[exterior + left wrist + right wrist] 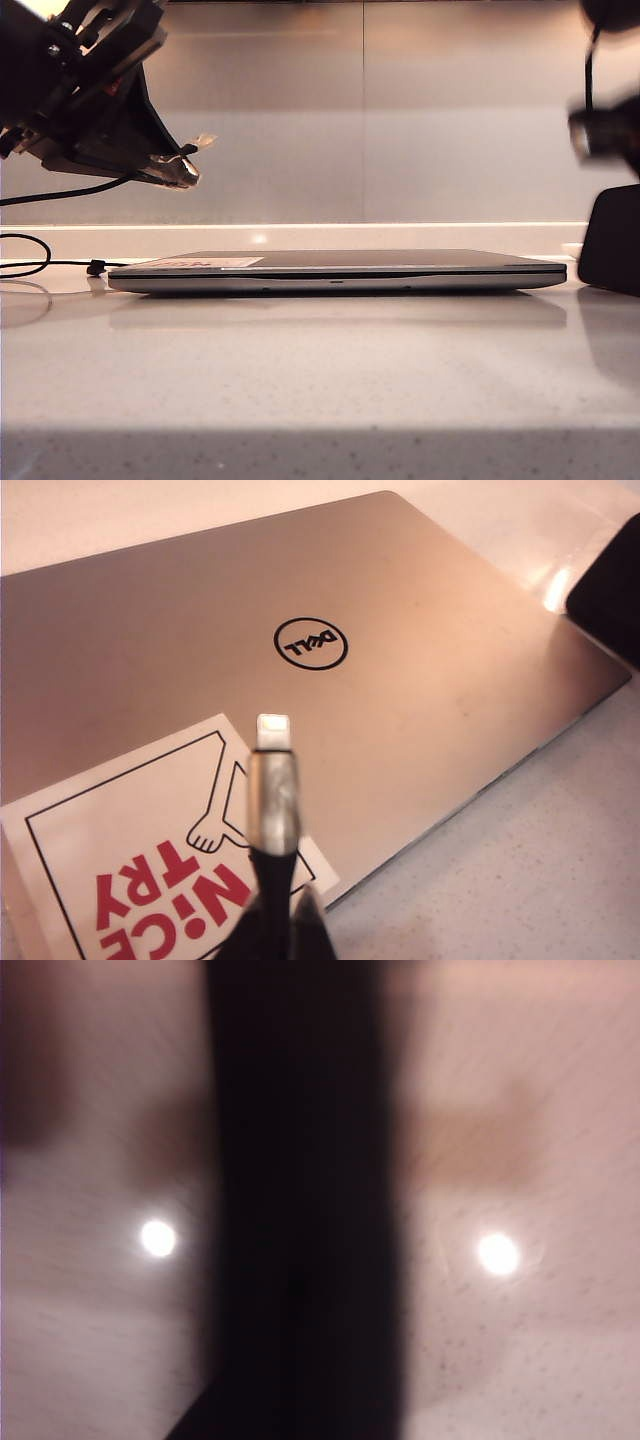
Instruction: Pick up the charging cable and the phone, plug the charging cable into the charging port on the phone, and finally place them back on the table.
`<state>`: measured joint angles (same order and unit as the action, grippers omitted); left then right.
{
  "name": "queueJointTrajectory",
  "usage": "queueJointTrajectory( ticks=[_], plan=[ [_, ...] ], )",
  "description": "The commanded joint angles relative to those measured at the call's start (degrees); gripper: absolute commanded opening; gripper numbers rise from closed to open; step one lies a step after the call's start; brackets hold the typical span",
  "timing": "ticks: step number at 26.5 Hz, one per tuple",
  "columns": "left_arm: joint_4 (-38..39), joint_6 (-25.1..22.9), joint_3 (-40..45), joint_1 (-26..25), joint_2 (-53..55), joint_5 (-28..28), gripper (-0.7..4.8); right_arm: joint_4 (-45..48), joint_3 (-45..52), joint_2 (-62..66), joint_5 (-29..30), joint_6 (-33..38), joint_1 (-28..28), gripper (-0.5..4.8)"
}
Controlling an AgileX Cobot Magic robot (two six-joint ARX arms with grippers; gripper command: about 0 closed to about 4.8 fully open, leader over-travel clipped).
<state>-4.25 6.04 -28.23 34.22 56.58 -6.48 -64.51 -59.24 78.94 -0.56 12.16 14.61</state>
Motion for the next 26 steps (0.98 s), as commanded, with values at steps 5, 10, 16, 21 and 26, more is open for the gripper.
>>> queueJointTrajectory(
  ticks=[5,10,16,21,26],
  plan=[
    [-0.52,0.02,0.04,-0.02,-0.07,-0.22,-0.06,1.22,-1.01,-0.22,-0.44,-0.24,0.11,0.95],
    [-0.48,0.02,0.04,0.31,-0.07,-0.22,-0.06,2.80,-1.55,-0.26,0.68,-0.24,0.11,-0.03],
    [-0.55,0.02,0.04,3.48,-0.07,-0.22,-0.06,-0.33,-9.81,-0.46,1.55,-0.44,0.11,-0.06],
    [-0.50,0.98,0.04,6.54,-0.07,-0.20,-0.06,5.18,-13.92,-1.22,12.66,-0.35,0.11,-0.06],
    [-0.48,8.52,0.09,8.63,-0.04,-0.22,-0.06,13.44,-13.86,-1.27,25.05,3.63,0.11,-0.06]
  ],
)
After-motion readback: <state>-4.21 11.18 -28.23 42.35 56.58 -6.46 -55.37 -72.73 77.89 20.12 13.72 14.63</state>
